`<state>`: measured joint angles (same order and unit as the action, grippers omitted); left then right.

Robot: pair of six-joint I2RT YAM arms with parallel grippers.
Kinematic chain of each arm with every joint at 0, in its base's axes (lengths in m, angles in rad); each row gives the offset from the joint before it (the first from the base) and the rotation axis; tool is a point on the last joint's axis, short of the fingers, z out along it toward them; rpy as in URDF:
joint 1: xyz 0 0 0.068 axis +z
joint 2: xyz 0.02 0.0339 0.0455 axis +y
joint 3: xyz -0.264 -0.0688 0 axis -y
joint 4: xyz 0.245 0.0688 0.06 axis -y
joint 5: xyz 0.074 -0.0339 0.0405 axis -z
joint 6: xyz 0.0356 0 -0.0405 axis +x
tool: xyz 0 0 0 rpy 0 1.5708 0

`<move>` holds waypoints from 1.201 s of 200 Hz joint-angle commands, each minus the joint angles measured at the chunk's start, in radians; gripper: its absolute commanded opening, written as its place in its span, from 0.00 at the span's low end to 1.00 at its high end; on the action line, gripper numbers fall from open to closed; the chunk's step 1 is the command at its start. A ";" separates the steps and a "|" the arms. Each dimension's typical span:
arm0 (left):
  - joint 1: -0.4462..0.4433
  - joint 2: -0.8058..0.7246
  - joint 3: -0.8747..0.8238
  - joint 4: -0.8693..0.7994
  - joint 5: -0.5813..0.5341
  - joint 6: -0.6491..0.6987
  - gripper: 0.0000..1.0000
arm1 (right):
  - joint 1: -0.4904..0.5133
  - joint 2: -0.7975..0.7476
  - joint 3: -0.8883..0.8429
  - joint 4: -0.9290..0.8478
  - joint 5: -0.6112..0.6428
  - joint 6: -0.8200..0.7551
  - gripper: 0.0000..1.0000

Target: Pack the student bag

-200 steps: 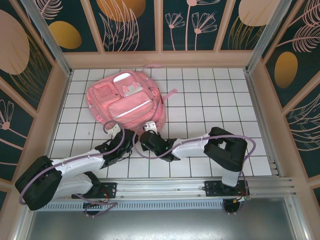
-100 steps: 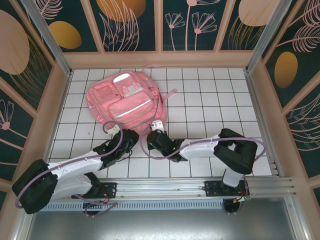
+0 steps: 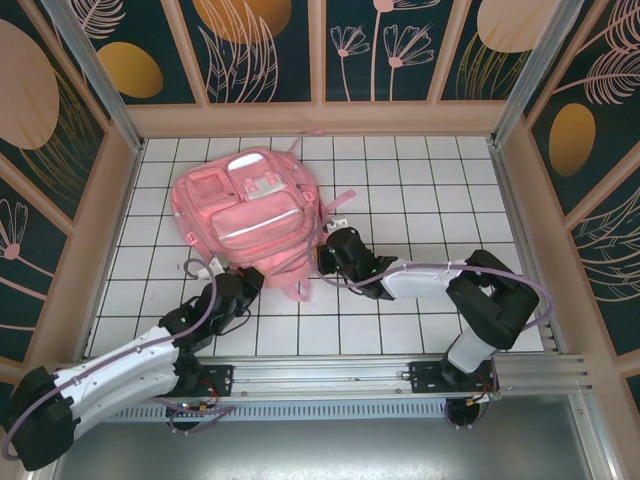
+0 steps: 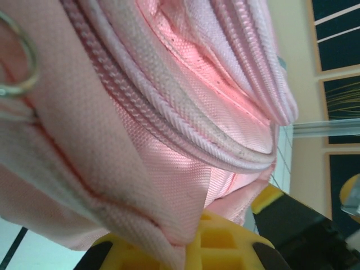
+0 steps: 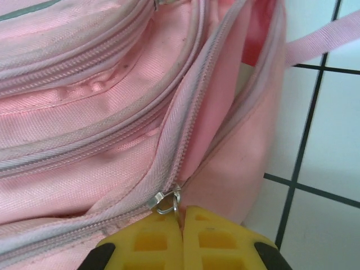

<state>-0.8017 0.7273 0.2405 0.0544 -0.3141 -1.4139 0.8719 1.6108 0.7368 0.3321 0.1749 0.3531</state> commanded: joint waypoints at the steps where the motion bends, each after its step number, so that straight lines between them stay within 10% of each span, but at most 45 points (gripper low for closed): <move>1: 0.056 -0.086 -0.035 -0.199 -0.124 0.067 0.00 | -0.150 0.030 -0.033 -0.064 0.219 -0.026 0.00; 132: 0.432 0.289 0.131 0.017 0.151 0.484 0.00 | 0.095 -0.232 -0.196 -0.107 0.224 0.171 0.00; 166: 0.430 0.187 0.126 -0.045 0.224 0.470 0.58 | 0.101 -0.202 -0.170 -0.073 0.204 0.130 0.11; 240: 0.259 0.052 0.101 0.024 0.322 0.128 0.61 | 0.108 -0.139 -0.135 0.014 0.175 0.086 0.28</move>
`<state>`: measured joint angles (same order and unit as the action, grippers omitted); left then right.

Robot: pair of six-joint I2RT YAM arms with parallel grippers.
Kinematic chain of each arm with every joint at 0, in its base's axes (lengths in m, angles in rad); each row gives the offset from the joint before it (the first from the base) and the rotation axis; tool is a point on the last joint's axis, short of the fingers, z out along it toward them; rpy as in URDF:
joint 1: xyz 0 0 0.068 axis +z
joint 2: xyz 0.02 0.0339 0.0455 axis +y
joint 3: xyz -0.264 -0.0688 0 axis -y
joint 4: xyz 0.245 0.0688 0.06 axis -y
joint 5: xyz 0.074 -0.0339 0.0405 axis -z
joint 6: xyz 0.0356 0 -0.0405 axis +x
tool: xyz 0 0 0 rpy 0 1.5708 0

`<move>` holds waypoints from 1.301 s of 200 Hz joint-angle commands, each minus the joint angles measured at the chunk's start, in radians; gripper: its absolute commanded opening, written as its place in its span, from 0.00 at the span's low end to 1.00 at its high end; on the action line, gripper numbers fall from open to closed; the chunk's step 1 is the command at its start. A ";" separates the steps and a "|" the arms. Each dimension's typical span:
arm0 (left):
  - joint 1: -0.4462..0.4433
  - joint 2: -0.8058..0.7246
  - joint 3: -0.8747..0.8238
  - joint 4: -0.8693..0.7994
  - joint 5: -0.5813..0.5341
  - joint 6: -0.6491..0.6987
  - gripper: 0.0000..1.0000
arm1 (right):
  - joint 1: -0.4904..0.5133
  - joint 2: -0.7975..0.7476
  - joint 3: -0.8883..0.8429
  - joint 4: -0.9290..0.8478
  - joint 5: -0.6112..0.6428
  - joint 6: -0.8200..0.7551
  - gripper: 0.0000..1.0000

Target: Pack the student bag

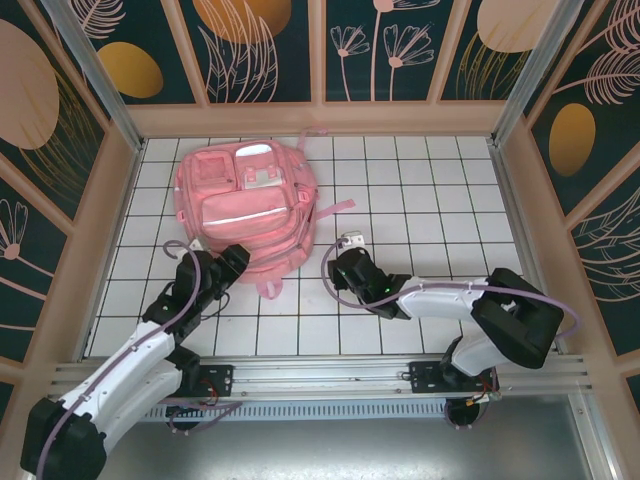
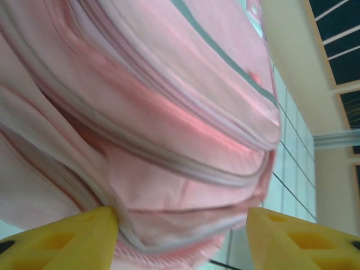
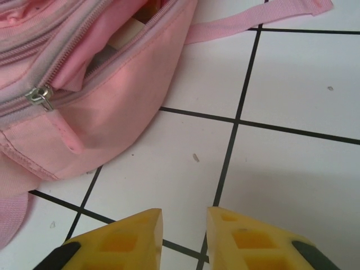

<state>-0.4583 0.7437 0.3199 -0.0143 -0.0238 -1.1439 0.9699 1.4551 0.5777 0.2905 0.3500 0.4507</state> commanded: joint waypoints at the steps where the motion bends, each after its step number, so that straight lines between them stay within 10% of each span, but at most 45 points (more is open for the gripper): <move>1: -0.088 0.039 0.024 0.093 0.032 -0.144 0.61 | 0.011 0.016 0.024 0.056 0.000 -0.012 0.28; 91: -0.275 0.409 0.138 0.200 -0.078 -0.399 0.61 | -0.013 0.070 0.056 0.218 -0.245 -0.185 0.38; 231: -0.274 0.414 0.093 0.177 -0.237 -0.427 0.59 | -0.127 0.356 0.203 0.338 -0.510 -0.243 0.43; 260: -0.274 0.415 0.094 0.171 -0.246 -0.427 0.59 | -0.130 0.385 0.232 0.327 -0.508 -0.252 0.29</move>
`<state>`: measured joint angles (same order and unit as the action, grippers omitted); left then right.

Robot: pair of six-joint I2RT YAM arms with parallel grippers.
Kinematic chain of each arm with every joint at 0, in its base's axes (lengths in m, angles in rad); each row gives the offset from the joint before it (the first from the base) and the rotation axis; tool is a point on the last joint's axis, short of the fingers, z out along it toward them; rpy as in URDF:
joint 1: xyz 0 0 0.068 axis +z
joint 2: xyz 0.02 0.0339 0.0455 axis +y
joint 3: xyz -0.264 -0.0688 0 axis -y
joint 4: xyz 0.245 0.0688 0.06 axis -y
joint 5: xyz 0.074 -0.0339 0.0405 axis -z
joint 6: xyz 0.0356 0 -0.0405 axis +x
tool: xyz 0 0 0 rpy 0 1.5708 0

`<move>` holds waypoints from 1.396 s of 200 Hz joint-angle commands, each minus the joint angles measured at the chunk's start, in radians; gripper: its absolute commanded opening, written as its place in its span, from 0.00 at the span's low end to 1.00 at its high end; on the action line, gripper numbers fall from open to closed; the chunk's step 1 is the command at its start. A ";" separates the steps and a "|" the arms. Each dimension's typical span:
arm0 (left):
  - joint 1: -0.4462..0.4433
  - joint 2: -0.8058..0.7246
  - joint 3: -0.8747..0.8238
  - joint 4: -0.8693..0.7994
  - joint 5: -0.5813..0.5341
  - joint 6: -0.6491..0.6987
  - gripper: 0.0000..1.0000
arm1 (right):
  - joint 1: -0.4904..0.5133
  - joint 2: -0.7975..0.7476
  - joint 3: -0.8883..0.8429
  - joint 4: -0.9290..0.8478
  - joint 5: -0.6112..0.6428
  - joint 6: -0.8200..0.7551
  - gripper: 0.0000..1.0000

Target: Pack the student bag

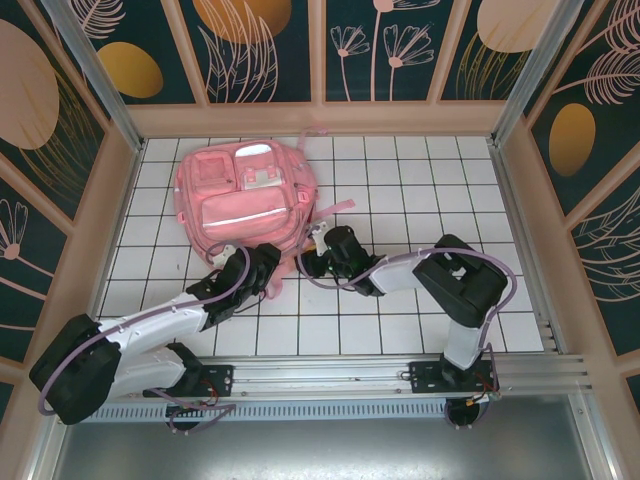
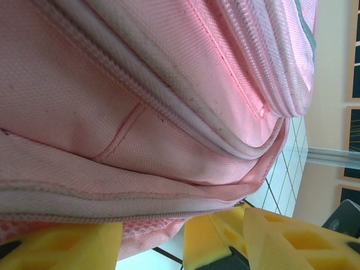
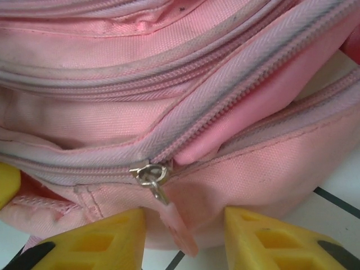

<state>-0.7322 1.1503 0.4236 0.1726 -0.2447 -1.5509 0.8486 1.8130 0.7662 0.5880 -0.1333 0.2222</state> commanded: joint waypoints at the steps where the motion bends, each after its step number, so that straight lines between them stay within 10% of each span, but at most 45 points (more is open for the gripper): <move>1: 0.000 0.008 -0.009 -0.016 -0.026 -0.020 0.59 | -0.009 0.028 0.044 0.030 -0.025 -0.023 0.28; 25: -0.001 0.016 -0.005 -0.021 -0.039 -0.021 0.60 | -0.003 0.009 0.035 0.023 -0.013 -0.029 0.00; 89: 0.000 0.124 0.036 -0.028 -0.058 -0.017 0.57 | 0.069 -0.109 -0.030 -0.034 0.076 -0.048 0.00; 114: 0.000 0.138 0.033 -0.029 -0.103 -0.001 0.38 | 0.082 -0.145 -0.053 -0.052 0.083 -0.047 0.00; 131: -0.001 0.140 0.029 -0.055 -0.137 0.004 0.00 | 0.086 -0.160 -0.059 -0.072 0.106 -0.046 0.00; 279: -0.001 -0.269 -0.137 -0.192 -0.164 0.106 0.00 | -0.118 -0.014 0.107 -0.274 0.390 0.016 0.00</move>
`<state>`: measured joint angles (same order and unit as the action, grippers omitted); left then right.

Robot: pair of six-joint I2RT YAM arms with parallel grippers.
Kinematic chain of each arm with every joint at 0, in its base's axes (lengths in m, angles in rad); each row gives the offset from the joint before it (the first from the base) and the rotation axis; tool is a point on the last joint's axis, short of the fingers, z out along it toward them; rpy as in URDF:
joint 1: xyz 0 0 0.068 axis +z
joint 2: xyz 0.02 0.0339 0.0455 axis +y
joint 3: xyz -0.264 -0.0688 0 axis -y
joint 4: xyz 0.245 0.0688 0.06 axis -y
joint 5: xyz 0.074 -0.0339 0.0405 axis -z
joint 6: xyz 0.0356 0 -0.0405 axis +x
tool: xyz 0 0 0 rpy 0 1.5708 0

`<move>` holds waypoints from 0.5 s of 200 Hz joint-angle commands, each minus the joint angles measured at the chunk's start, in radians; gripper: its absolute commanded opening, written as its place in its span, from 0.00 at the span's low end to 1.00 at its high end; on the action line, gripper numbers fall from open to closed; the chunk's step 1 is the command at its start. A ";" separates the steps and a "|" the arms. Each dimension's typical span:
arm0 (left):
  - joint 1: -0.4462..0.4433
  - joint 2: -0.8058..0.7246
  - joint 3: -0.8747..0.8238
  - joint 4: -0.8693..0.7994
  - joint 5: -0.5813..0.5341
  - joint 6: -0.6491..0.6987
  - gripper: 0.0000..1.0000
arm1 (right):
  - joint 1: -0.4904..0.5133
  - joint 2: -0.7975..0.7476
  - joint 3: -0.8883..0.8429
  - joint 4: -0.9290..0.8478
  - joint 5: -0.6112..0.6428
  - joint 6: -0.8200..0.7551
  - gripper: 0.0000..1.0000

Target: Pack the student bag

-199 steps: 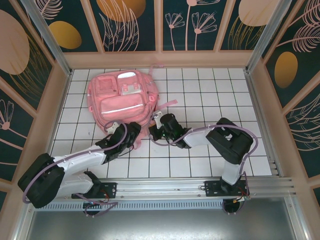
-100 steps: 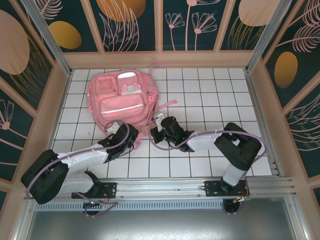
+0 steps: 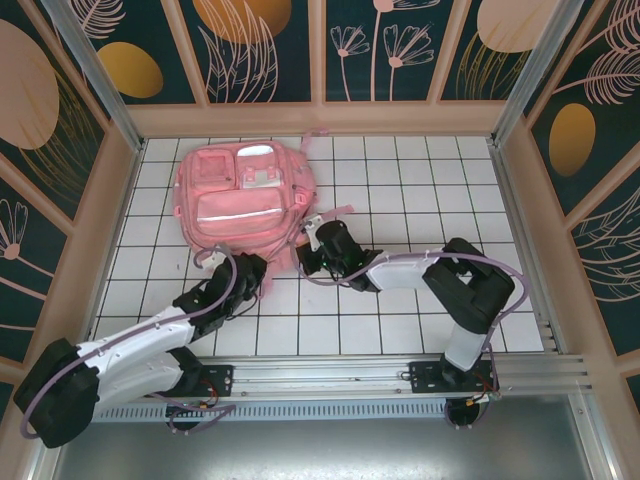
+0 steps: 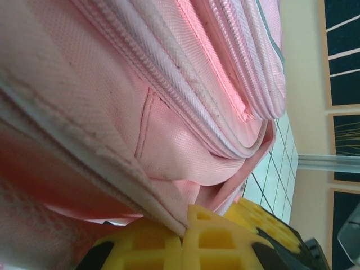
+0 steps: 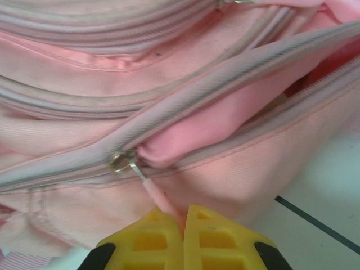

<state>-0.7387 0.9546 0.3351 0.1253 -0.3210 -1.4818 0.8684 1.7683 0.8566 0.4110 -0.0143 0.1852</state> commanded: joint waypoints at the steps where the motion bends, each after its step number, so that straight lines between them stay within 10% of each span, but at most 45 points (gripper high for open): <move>1: 0.006 -0.076 -0.049 -0.145 -0.087 0.037 0.00 | -0.139 0.029 0.016 -0.097 0.269 0.053 0.00; 77: 0.006 -0.058 -0.067 -0.078 -0.077 0.061 0.00 | -0.020 -0.113 -0.052 -0.095 0.098 -0.006 0.00; 100: 0.006 -0.055 -0.067 -0.077 -0.075 0.061 0.00 | 0.031 -0.138 -0.051 -0.075 0.050 -0.014 0.26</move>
<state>-0.7349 0.8932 0.2653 0.0460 -0.3729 -1.4506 0.8616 1.6859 0.8177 0.3149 0.0929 0.1967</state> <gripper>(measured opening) 0.062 0.168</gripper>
